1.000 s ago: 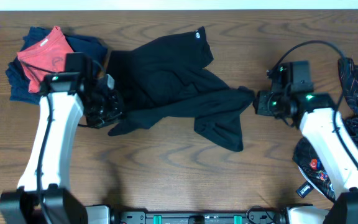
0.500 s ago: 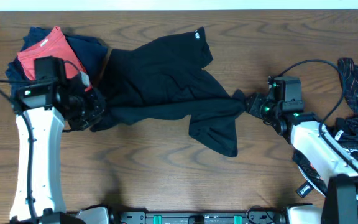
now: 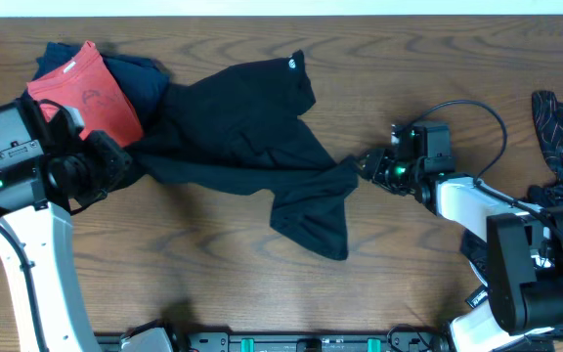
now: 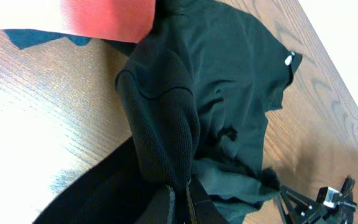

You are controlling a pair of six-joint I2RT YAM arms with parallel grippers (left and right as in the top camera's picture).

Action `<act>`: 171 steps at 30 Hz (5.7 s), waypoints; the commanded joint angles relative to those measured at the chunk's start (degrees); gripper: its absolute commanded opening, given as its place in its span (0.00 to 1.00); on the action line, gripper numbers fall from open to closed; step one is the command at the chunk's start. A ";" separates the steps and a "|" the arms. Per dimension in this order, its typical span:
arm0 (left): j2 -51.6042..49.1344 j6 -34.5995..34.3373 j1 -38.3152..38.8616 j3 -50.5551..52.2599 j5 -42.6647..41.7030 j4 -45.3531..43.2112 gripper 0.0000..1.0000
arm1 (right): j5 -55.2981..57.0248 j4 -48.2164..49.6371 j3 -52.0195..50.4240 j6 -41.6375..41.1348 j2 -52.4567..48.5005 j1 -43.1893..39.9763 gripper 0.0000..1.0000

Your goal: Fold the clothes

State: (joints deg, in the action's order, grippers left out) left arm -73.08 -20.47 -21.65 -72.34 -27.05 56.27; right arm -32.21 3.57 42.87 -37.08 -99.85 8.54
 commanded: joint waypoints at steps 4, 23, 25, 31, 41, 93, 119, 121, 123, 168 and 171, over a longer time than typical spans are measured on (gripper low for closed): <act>0.42 -1.29 -0.52 -0.44 -0.39 -0.26 0.06 | -11.39 6.19 -0.11 -0.70 -0.24 1.60 0.51; 0.42 -1.29 -0.52 -0.44 -0.39 -0.04 0.06 | -0.52 0.92 -0.13 -4.70 -0.79 6.21 0.36; 0.42 -1.27 -0.52 -0.44 -0.39 -0.02 0.06 | 0.61 0.96 -0.13 -5.40 -0.79 6.40 0.15; 0.42 -1.27 -0.52 -0.44 -0.39 -0.11 0.06 | 2.91 3.50 0.11 -5.03 0.37 3.96 0.01; 0.42 -3.65 1.46 -0.44 -7.23 -12.07 0.06 | 0.28 -7.34 20.74 7.52 13.53 -8.74 0.01; 0.09 2.86 3.74 0.11 4.17 10.54 0.06 | 9.05 -63.06 1.22 1.57 15.74 23.06 0.57; 0.09 2.86 3.74 0.11 4.17 10.80 0.06 | 12.70 -49.29 -1.31 -6.62 3.82 34.64 0.24; 0.09 2.86 3.74 0.11 4.17 10.80 0.06 | 12.85 -48.48 -1.29 -6.62 3.82 34.53 0.07; 0.09 2.86 3.74 0.11 4.17 10.80 0.06 | 12.92 -48.57 -1.27 -6.78 3.85 34.07 0.01; 6.56 15.56 6.99 -31.08 -16.87 11.02 0.06 | 48.57 -73.72 64.59 16.41 33.27 3.39 0.01; 6.95 15.54 6.99 -33.18 -14.84 10.91 0.06 | 51.34 -73.75 68.41 17.81 33.24 2.29 0.01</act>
State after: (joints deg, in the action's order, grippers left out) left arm -66.94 -6.46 -14.76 -102.89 -43.09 67.33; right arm 13.80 -70.06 107.77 -22.39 -67.09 12.32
